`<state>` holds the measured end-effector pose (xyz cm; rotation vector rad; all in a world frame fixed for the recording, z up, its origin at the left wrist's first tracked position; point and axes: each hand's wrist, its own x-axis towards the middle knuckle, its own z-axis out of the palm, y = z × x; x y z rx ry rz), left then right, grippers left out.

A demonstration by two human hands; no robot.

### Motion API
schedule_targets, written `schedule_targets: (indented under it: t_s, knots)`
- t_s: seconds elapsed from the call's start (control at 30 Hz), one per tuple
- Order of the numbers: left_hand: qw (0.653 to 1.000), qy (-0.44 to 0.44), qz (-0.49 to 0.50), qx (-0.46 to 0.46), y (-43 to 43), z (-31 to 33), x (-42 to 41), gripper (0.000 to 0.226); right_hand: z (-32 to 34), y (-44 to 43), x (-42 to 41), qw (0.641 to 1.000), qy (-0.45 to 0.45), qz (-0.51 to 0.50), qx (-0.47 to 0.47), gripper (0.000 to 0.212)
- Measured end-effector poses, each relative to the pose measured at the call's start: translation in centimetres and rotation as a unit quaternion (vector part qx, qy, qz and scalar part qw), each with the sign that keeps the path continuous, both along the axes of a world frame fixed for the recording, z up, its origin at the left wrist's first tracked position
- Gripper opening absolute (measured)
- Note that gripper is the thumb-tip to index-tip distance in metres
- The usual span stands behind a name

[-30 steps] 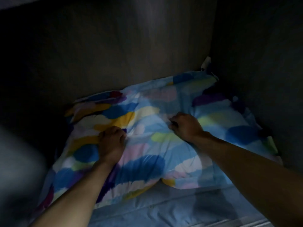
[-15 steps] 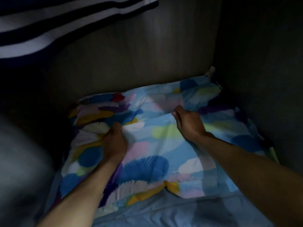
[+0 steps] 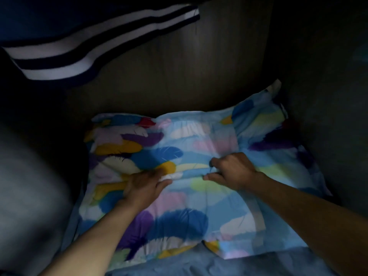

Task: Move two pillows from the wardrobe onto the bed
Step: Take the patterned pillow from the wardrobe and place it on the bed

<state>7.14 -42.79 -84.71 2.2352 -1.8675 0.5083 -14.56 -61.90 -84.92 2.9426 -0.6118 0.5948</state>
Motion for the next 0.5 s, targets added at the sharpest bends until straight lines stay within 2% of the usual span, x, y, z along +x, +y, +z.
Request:
schedule_targets:
  t_s: [0.13,0.23,0.37,0.5]
  knots:
    - [0.999,-0.018,0.010,-0.027,0.4,1.6,-0.7,0.053,1.6,1.0,0.0,0.999,-0.005,0.009,-0.051,0.043]
    - [0.997,-0.029,-0.004,-0.074,0.9,3.2,-1.4,0.026,3.3,1.6,-0.6,0.997,-0.053,0.021,-0.057,0.032]
    - [0.995,-0.032,0.046,-0.079,1.2,4.4,-1.9,0.040,5.2,2.5,-0.7,0.997,-0.064,-0.002,-0.051,0.031]
    - [0.995,-0.027,0.077,-0.063,1.8,7.5,-3.0,0.029,8.0,3.4,-1.3,0.999,-0.029,-0.027,-0.022,0.033]
